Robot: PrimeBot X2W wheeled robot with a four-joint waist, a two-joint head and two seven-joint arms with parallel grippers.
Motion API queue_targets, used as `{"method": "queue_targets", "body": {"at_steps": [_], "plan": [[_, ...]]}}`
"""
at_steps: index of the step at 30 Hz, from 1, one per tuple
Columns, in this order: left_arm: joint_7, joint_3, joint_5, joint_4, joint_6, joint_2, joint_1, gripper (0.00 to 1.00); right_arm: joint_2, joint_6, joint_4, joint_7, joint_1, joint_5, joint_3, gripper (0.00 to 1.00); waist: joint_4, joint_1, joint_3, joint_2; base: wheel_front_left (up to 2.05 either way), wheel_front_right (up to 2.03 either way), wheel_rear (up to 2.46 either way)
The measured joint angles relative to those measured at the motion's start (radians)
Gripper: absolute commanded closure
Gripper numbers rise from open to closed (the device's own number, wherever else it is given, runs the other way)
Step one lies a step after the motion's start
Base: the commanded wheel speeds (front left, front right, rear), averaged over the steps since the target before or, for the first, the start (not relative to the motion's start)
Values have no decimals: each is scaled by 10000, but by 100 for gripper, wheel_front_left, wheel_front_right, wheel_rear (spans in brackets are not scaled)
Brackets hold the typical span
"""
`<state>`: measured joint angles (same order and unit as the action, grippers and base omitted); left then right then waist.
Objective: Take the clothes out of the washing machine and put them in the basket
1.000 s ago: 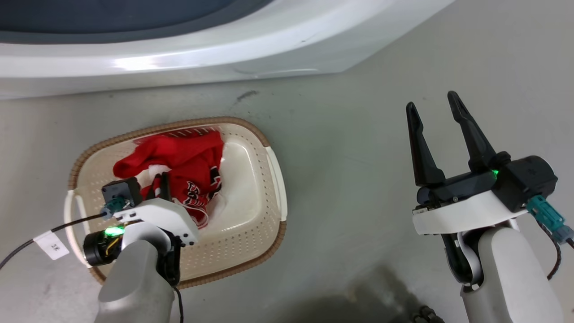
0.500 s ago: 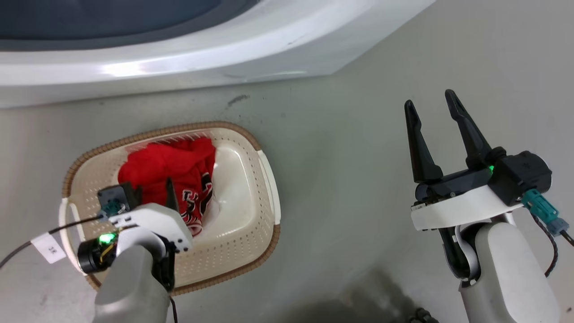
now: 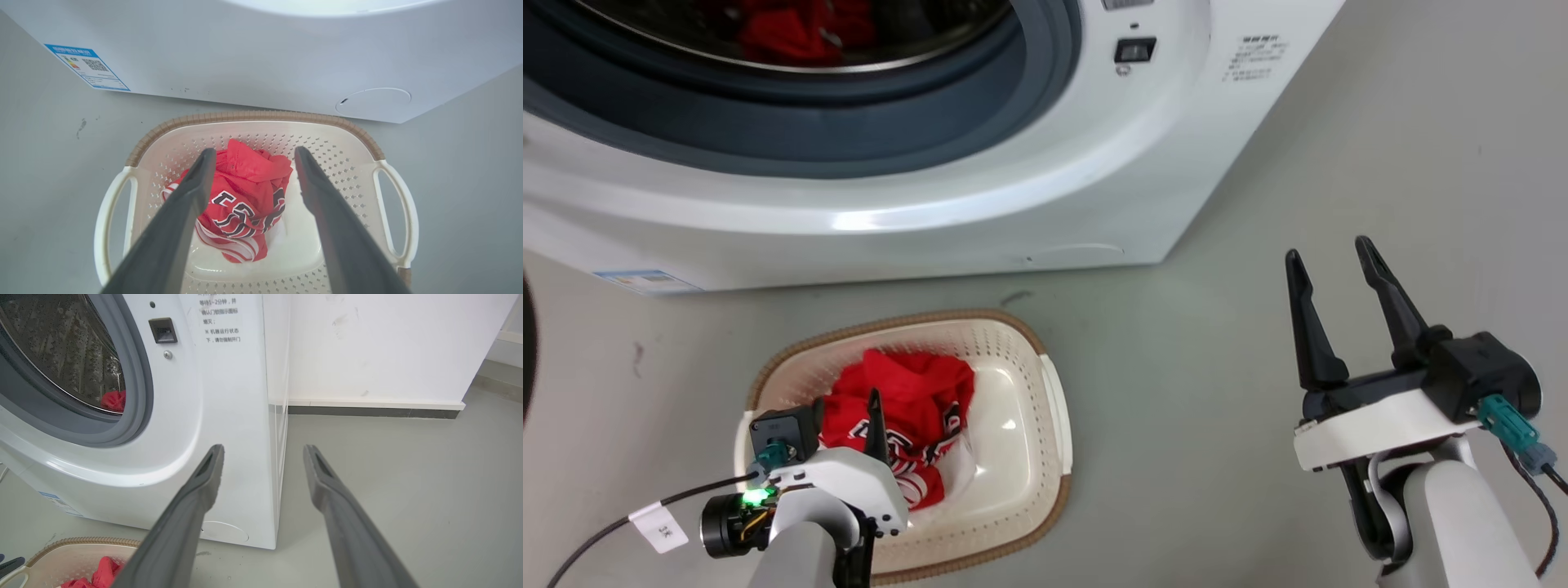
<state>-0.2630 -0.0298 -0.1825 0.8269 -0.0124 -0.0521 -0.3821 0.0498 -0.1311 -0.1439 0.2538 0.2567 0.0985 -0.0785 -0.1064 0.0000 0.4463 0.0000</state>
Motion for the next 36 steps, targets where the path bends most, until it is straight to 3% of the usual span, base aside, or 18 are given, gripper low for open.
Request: {"method": "queue_targets", "body": {"at_steps": [8, 19, 27, 36], "plan": [[0, 901, -180, -1770, 339, 13, 570, 0, 2, 0, 276, -272, -564, -40, 257, 0, 462, -1, -1091, 0, 0, 0, 0], [0, 1141, 836, -3827, 608, -8, 206, 0, 4, 0, 692, -523, -862, -50, 274, 0, 614, -1, -1629, 0, 0, 0, 0], [0, 1030, 1189, -3733, 464, -435, -1055, 0, 2, 0, 880, -531, -916, 71, 161, 0, 421, -1, -1473, 0, 0, 0, 0], [0, 1064, 1358, -2092, 151, -1062, -3195, 0, 4, 0, 1007, -433, -703, 357, -82, 0, 60, -1, -937, 0, 0, 0, 0]]}}
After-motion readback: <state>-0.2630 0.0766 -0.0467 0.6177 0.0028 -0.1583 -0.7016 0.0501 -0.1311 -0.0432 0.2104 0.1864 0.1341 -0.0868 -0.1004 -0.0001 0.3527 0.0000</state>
